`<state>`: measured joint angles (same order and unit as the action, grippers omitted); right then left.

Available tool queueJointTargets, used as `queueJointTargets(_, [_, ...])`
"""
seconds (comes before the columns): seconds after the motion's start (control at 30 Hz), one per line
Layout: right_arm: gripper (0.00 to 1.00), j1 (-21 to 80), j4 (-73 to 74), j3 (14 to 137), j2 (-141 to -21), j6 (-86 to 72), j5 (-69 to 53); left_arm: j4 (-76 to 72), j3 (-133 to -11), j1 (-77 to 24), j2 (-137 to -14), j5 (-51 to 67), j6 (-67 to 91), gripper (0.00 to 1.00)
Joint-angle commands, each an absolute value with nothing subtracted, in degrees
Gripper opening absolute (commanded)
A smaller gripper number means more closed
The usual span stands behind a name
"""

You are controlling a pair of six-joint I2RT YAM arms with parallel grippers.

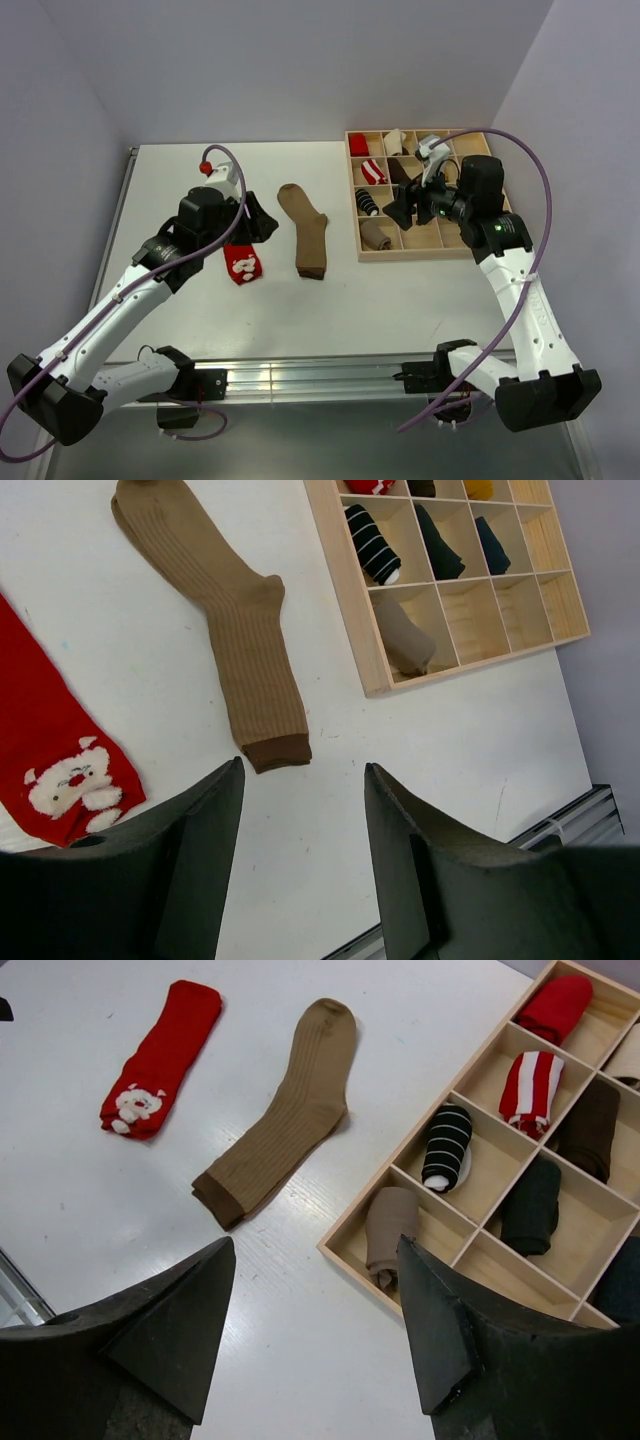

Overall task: Roll the socks
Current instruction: Roll the sock at the center of the board.

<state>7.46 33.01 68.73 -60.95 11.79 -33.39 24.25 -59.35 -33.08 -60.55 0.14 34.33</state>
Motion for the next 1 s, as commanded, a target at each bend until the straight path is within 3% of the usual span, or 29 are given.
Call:
queueJointTargets(0.0, [0.73,7.03,30.15,68.03,-58.71,11.95,-32.70,22.50,-59.85,-32.96,-59.41,0.53,34.98,0.57])
queueJointTargets(0.33, [0.77,7.03,32.52,69.78,-61.34,11.60,-33.31,25.31,-61.52,-33.13,-61.96,0.26,31.99,0.61])
queueJointTargets(0.5, [0.77,7.03,34.10,71.63,-64.16,11.51,-34.80,23.12,-61.26,-36.03,-65.13,-5.97,32.17,0.61])
queueJointTargets(0.97, [0.77,7.03,35.60,71.19,-68.20,14.06,-32.34,-1.28,-51.78,-48.95,-79.08,-13.54,13.28,0.58])
